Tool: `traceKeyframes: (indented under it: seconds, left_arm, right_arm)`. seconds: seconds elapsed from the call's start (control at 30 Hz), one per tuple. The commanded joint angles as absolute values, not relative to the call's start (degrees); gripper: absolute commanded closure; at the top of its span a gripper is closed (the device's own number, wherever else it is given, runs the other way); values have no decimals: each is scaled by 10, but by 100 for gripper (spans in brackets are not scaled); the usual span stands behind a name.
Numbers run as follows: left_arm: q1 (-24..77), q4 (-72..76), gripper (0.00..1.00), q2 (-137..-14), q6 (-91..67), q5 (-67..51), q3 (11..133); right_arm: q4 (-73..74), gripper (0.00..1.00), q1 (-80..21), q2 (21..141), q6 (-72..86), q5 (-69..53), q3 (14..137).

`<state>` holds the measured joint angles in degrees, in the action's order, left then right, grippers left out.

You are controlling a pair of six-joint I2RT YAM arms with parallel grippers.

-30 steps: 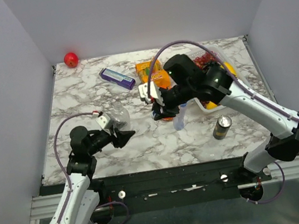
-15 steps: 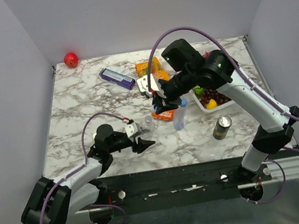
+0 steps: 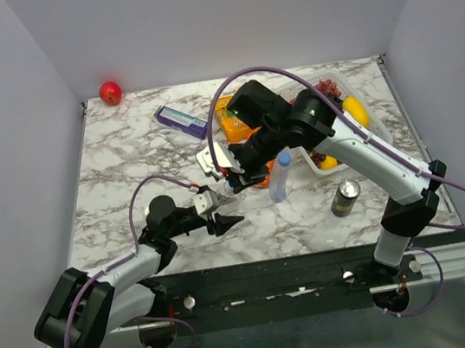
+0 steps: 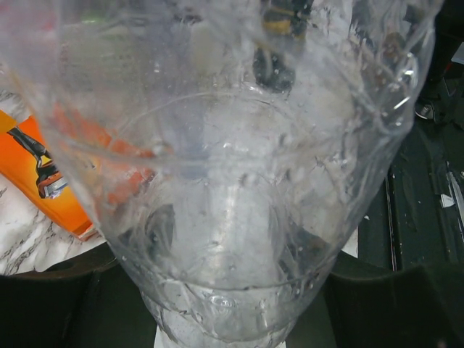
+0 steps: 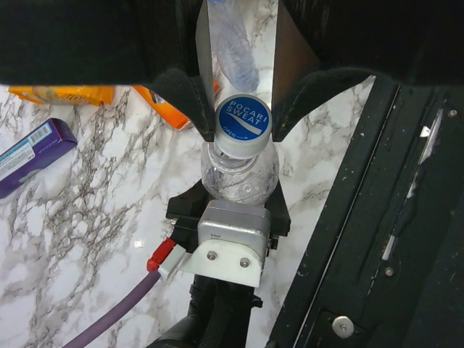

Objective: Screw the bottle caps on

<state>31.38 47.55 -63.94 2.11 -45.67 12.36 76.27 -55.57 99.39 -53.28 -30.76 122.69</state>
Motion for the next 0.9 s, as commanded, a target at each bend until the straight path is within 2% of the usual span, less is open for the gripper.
traceKeyframes:
  seconds: [0.0,0.27,0.57,0.87]
  left_arm:
    - [320,489,100,-626,33,-461,115]
    - [326,464,100,-621,69,-461,116]
    - [329,515,100,-613,82,-428,91]
    - [330,550,100,-615,43,-388,88]
  right_arm:
    - [847,67,-561,1013,-545,-285,1237]
    - [862,67,-565,1033,-559,-253,1242]
    - [874,66,-565,1031,-570,-243,1210]
    - [874,64,-565,1053,-512,-220,1211]
